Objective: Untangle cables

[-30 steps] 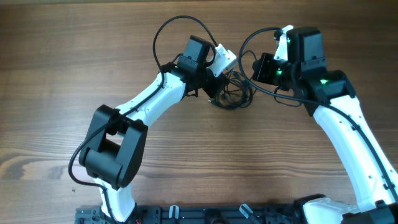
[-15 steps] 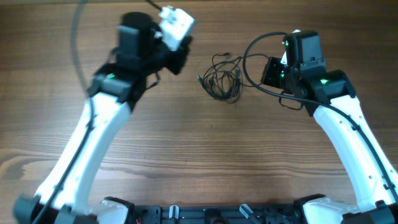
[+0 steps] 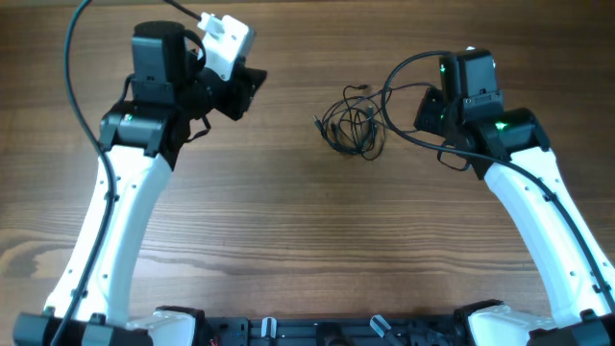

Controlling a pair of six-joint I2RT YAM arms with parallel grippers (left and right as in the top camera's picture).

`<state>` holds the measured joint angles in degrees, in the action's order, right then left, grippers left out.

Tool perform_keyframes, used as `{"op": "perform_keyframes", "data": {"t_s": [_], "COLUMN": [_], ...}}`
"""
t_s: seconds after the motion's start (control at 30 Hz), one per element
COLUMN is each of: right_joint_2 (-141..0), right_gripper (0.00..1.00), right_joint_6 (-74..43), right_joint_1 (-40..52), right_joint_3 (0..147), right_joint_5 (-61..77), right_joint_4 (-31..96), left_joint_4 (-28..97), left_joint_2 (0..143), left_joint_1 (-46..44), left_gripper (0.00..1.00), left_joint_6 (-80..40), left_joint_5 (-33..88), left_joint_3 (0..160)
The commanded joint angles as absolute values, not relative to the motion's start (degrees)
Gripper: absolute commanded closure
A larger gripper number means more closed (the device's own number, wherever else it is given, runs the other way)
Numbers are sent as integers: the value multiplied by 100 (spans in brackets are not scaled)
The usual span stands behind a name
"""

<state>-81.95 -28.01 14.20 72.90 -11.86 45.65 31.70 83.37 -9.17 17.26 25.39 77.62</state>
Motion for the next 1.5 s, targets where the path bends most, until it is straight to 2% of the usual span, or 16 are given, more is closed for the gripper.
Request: {"op": "perform_keyframes", "data": {"t_s": [0.0,0.07,0.2,0.23,0.3,0.7,1.23,1.3,1.4,1.47], "right_joint_2": [-8114,-8114,-8114,-8114,-8114,-8114,-8114,-8114,-8114,-8114], "right_gripper": [96,96,96,96,96,96,96,96,96,96], "right_joint_6": [-2862,-2842,-2696,-2698,-2694,-2679,-2676,-2679,-2679,-2683], "right_joint_1": [1413,1413,1413,1413,1413,1424,1424,1424,1424,1424], "right_joint_3": [7439,7439,7439,7439,7439,7439,7439,7439,7439,7439], "right_joint_5": [-1297,-1214,-950,-902,-893,-478,-432,-434,-436,-436], "right_joint_4": [4556,4552,4501,4488,4484,4462,4451,4453,4460,4460], "left_joint_4": [3159,3142,2888,2781,2620,1990,1619,1516,1474,1468], "left_joint_2": [8746,8978,9413,9535,9692,10551,11148,11236,11310,11310], "left_joint_1": [-1120,-1302,-1678,-1809,-1994,-2711,-2882,-2882,-2882,-2882], "left_gripper": [54,50,49,46,30,30,32,39,64,96], "left_joint_6": [1741,1765,1763,1761,1761,1758,1756,1756,1756,1756], "left_joint_5": [3006,3114,3170,3170,3168,3168,3146,3148,3146,3146], "left_joint_3": [7758,7758,7758,7758,7758,7758,7758,7758,7758,7758]}}
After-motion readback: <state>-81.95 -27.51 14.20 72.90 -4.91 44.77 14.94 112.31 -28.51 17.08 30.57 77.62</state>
